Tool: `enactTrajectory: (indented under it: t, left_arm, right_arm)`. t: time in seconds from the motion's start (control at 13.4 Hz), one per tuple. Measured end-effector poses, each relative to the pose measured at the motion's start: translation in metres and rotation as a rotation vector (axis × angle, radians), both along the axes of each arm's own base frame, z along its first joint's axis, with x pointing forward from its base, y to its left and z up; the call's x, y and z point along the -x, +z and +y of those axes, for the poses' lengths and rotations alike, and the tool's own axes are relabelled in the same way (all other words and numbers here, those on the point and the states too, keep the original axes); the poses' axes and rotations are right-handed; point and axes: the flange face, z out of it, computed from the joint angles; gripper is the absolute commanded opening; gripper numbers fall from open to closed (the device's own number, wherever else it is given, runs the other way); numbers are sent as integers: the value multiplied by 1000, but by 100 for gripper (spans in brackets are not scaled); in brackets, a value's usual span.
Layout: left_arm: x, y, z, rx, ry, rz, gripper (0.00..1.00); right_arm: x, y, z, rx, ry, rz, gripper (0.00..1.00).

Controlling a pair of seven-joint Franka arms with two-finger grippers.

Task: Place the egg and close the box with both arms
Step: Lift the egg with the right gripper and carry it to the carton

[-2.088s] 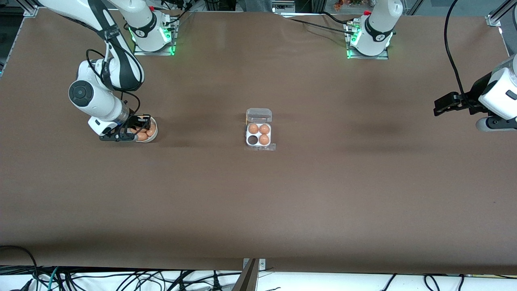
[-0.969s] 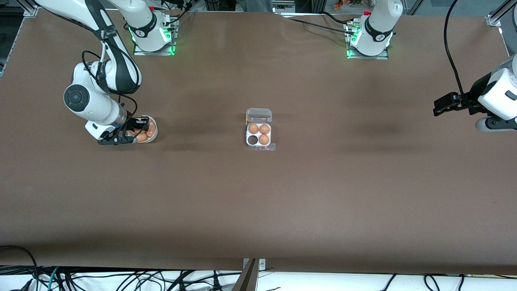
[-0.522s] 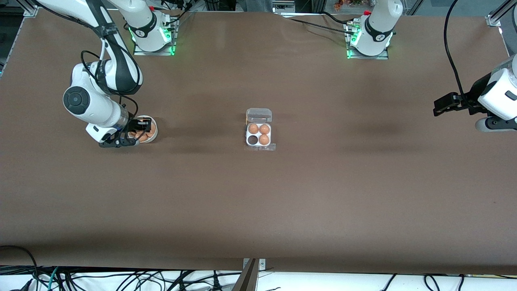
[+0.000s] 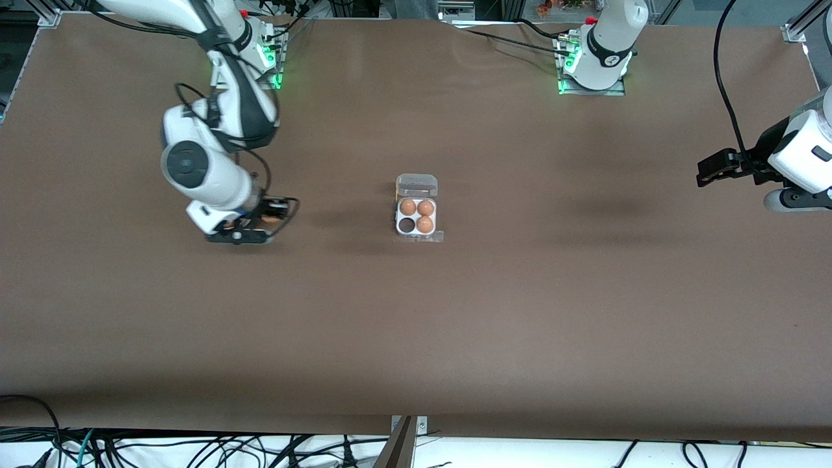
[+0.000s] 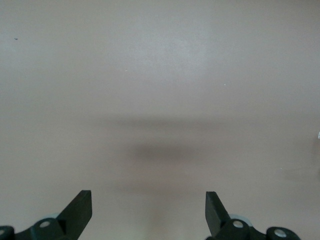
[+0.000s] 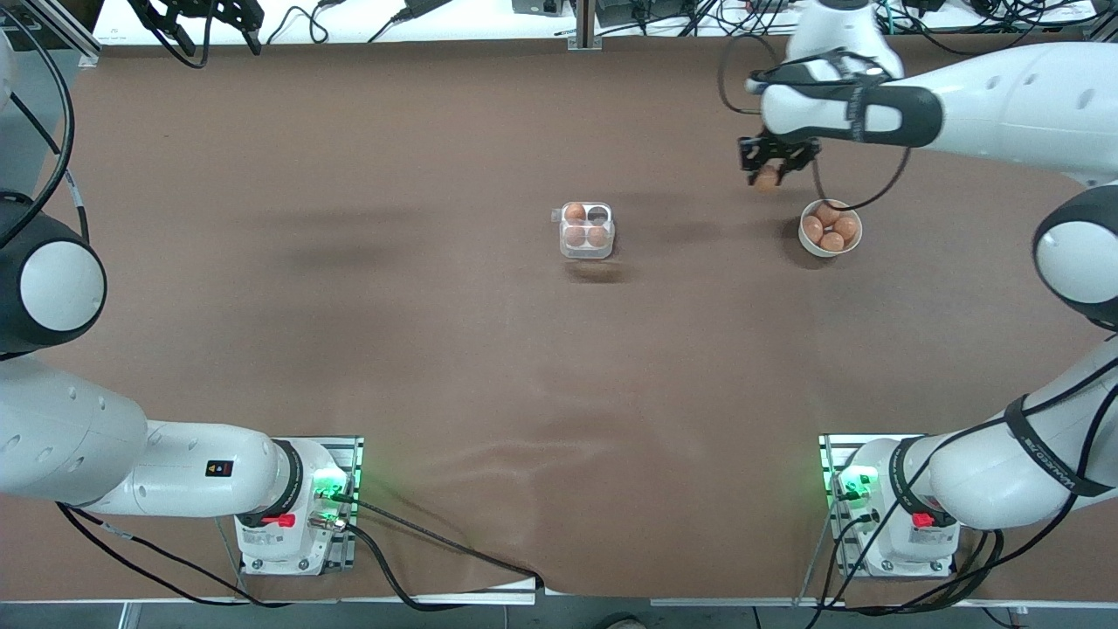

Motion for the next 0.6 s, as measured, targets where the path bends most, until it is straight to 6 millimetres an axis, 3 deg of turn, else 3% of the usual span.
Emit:
enactTrajectory:
  t: [0.37, 0.6]
  left_arm:
    - [0, 0, 0, 0, -1, 0, 100]
    - [0, 0, -2, 0, -3, 0, 100]
  right_arm:
    - [3, -8, 135, -47, -161, -16, 9]
    - [4, -19, 190, -58, -226, -28, 9]
